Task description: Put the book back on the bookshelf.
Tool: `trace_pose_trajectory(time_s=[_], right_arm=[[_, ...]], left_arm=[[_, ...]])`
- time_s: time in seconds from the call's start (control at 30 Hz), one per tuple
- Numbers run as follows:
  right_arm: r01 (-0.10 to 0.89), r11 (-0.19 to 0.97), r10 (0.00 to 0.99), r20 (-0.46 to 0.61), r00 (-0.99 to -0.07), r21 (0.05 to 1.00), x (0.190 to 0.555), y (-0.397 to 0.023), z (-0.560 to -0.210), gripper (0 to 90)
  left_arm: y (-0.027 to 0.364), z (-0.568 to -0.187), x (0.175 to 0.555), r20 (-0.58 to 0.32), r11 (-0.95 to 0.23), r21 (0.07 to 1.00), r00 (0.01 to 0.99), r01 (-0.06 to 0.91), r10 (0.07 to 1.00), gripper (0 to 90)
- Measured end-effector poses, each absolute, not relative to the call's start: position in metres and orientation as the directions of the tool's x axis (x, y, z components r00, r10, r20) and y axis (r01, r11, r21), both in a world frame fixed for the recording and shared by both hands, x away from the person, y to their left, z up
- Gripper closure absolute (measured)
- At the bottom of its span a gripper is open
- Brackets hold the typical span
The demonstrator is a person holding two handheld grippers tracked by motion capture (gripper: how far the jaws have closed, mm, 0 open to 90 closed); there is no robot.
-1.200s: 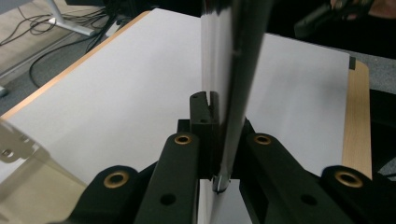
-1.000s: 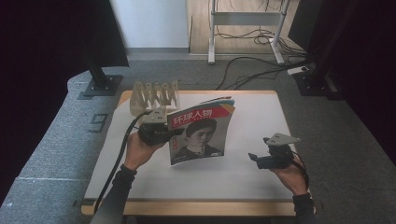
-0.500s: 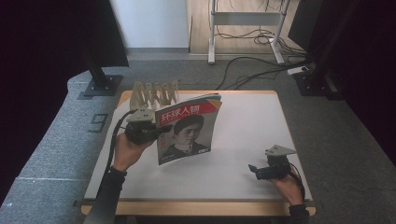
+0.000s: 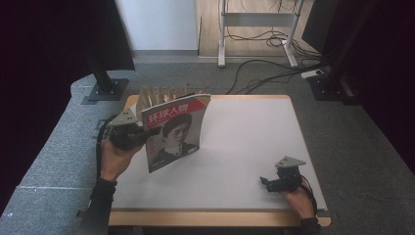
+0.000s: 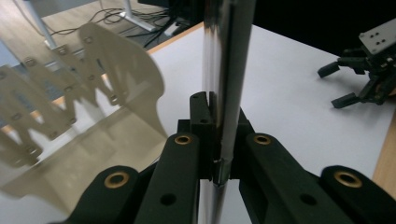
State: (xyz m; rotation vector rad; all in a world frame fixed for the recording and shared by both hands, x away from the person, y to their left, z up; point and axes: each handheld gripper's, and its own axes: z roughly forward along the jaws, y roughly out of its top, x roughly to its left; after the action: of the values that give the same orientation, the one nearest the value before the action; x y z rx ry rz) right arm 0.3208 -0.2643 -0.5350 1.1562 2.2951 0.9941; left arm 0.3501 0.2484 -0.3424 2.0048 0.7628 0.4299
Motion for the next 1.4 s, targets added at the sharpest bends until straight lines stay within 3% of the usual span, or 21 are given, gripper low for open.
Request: trace_pose_trajectory(time_s=[0.87, 1.4], right_arm=[[0.548, 0.401, 0.806, 0.002, -0.592, 0.734, 0.323, -0.266, -0.536, 4.7], [0.549, 0.400, 0.806, 0.004, -0.592, 0.734, 0.323, -0.266, -0.536, 4.7]], left_arm=[[0.332, -0.325, 0.345, -0.003, -0.258, 0.866, 0.521, 0.429, 0.854, 87.2], [0.322, -0.331, 0.384, 0.015, -0.222, 0.872, 0.431, 0.435, 0.902, 87.2]])
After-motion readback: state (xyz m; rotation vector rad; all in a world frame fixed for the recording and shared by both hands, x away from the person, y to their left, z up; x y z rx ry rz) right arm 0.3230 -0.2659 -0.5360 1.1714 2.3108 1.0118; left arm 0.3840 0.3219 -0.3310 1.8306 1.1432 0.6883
